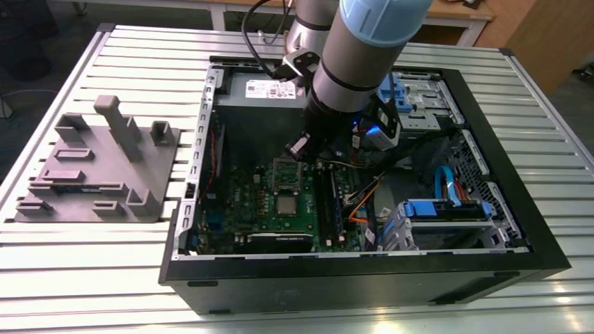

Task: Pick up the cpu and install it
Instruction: 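Close the cpu cover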

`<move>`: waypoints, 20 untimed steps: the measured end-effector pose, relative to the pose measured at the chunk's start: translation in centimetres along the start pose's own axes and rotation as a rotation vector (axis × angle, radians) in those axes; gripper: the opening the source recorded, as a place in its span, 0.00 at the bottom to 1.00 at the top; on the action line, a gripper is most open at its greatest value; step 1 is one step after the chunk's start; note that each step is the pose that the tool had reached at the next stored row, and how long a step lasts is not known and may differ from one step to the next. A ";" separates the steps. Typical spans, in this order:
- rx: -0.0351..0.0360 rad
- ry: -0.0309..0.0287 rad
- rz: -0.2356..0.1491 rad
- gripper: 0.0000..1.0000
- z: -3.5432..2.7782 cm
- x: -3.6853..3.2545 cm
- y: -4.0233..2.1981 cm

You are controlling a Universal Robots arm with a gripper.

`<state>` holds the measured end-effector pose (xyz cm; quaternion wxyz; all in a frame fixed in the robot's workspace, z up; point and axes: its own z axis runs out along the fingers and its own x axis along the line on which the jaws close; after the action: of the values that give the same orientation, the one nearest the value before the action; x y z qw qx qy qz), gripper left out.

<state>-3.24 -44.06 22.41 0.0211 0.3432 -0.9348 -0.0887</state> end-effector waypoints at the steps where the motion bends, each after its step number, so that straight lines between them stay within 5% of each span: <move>1: 0.0000 0.0000 0.000 0.10 0.00 0.01 0.01; 20: -0.0002 0.0036 -0.018 0.10 -0.14 0.09 0.10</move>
<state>-3.36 -44.06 22.56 0.0220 0.3519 -0.9316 -0.0884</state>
